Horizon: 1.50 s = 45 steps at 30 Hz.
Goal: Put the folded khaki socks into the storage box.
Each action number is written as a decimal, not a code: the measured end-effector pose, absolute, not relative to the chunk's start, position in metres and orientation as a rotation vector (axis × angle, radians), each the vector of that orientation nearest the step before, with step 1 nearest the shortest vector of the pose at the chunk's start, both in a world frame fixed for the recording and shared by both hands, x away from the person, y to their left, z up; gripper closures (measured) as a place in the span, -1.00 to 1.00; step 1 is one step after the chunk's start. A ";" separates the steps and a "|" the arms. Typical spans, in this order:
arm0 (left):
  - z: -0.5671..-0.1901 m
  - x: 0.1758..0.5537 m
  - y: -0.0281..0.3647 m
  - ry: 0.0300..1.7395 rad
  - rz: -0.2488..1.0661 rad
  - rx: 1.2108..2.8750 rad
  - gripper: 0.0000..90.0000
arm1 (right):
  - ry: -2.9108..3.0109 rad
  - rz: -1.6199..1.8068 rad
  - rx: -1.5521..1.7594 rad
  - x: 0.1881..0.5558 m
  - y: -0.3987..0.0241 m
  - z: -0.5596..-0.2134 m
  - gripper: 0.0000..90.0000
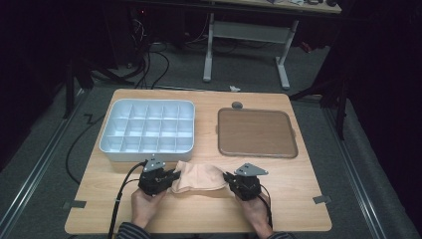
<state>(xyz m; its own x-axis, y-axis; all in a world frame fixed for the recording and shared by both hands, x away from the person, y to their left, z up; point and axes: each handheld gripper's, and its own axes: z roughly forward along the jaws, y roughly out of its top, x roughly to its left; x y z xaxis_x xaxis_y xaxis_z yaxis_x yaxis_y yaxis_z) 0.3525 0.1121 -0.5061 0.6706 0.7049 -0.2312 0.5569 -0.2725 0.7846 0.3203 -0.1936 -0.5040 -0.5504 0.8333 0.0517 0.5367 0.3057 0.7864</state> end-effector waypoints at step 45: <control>-0.531 0.364 0.088 1.032 0.307 2.033 0.19 | 2.198 1.053 1.324 0.332 -0.216 -0.526 0.44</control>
<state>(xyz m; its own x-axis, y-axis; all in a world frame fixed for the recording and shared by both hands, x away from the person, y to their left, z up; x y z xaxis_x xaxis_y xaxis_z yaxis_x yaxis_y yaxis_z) 0.3636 0.0878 -0.5311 0.6349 0.7602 -0.1380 0.5615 -0.3313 0.7582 0.3315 -0.2158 -0.5259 -0.4921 0.8681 0.0651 0.5949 0.2808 0.7532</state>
